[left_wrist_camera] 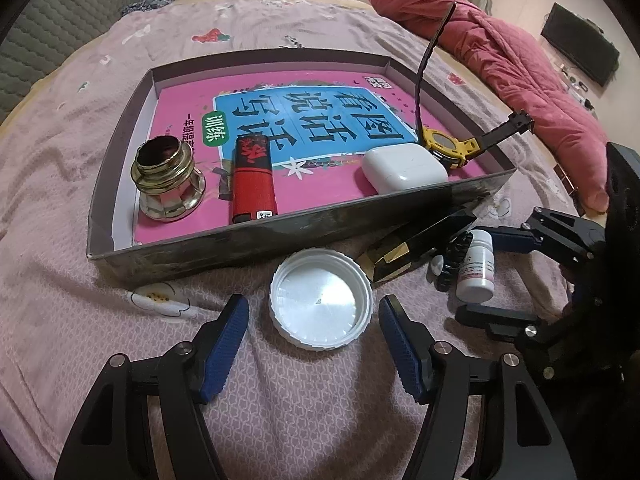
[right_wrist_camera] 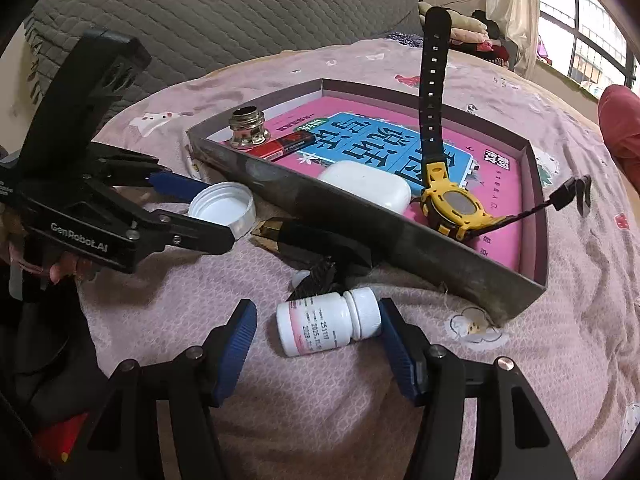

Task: Organize rigid objects
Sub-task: 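Close the right tool on the pill bottle while the left tool grasps the bottle cap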

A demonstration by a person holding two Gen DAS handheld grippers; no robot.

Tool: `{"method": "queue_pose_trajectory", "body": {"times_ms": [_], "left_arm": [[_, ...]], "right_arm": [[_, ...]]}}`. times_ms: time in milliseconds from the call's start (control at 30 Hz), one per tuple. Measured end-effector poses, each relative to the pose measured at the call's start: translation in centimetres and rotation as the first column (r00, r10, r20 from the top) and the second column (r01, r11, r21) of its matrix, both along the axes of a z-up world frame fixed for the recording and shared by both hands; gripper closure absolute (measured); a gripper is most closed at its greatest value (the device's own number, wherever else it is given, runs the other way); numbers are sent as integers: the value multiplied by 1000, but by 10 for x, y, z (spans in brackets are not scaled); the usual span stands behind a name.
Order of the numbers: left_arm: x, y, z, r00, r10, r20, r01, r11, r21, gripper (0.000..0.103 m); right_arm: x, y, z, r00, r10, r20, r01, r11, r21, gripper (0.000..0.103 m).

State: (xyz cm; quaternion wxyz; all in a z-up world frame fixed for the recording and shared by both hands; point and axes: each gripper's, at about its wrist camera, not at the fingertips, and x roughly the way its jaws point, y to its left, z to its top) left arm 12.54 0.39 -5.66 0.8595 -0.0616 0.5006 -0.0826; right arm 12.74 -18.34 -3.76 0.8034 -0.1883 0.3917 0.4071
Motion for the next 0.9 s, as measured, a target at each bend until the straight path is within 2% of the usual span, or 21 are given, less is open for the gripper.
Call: {"method": "queue_pose_trajectory", "body": {"times_ms": [133,233,400,567,700,900], "left_arm": [[2,0,-1,1000,1,1,-1,1000,3,34],[2,0,-2,1000,3,1,-3,1000,5,34],[3,-3,-4,1000,1,5,-1,1000,22,34],[5,-5,-5,1000,-2,9,2,999,34,34],[4,-7,-6,1000,-2,16,1,999,48,34],[4,-11,-7,1000,-21,21,19,997,77,34]], "right_arm": [[-1,0,2,1000,-14,9,14,1000,0,43],[1,3,-3,1000,-23,19,23,1000,-22,53],[4,0,-4,999,-42,-19,42,999,29,54],[0,0,-2,997,-80,8,79,996,35,54],[-6,1,-1,995,-96,-21,97,992,76,54],[-10,1,4,989,-145,-8,145,985,91,54]]}}
